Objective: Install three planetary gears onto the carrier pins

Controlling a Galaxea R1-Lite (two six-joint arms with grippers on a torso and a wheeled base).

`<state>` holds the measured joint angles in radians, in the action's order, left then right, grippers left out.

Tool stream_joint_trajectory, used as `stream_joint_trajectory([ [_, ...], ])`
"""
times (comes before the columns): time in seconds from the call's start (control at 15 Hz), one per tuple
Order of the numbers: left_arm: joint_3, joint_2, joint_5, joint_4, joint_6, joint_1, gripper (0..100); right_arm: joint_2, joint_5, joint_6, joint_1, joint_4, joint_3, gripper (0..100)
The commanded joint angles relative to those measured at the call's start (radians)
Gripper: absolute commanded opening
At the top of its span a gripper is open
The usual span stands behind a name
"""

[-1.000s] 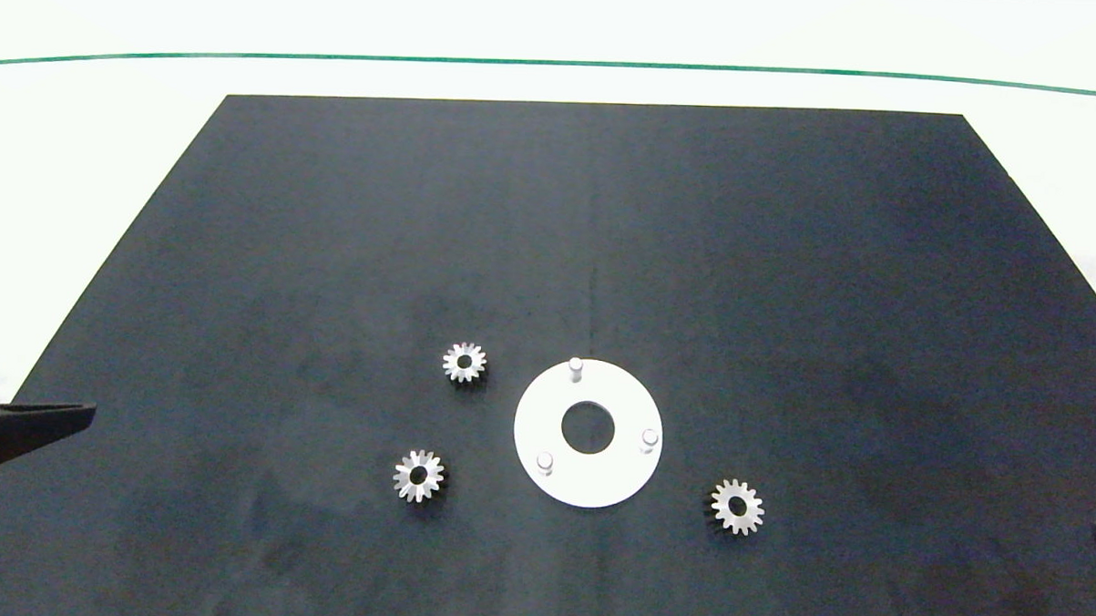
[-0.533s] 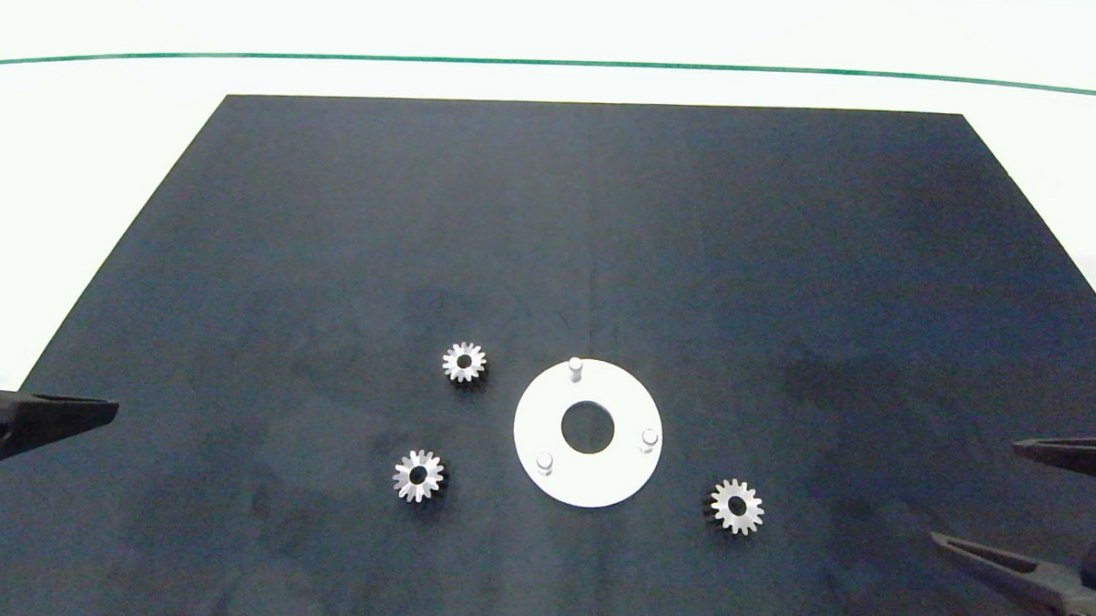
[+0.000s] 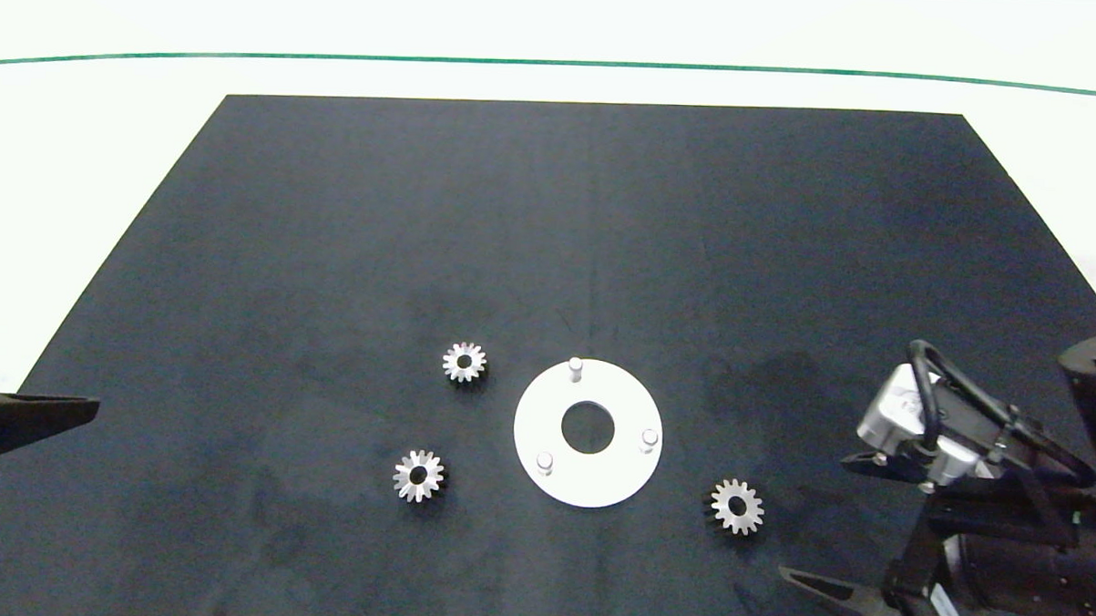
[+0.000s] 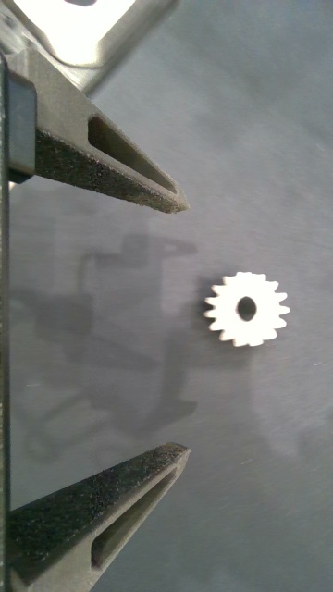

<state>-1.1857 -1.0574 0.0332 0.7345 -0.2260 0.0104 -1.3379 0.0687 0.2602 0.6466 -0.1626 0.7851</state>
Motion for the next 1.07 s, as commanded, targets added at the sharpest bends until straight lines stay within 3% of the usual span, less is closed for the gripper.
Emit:
stream_joint_trajectory([
  [0.07, -0.006, 0.031, 0.001, 0.029, -0.003, 0.0, 100, -0.136, 0.034, 0.002, 0.03, 0.04, 0.022, 100],
  [0.27, -0.006, 0.034, 0.001, 0.031, -0.004, 0.005, 100, -0.184, 0.071, 0.002, 0.058, 0.04, 0.056, 100],
  [0.47, -0.006, 0.036, 0.002, 0.036, -0.006, 0.005, 100, -0.192, 0.08, 0.004, 0.053, 0.038, 0.066, 100],
  [0.67, -0.006, 0.036, 0.002, 0.036, -0.006, 0.006, 100, -0.215, 0.109, 0.004, 0.051, 0.038, 0.066, 99],
  [1.07, -0.006, 0.042, 0.002, 0.037, -0.006, 0.006, 100, -0.238, 0.112, 0.001, 0.051, 0.041, 0.072, 87],
])
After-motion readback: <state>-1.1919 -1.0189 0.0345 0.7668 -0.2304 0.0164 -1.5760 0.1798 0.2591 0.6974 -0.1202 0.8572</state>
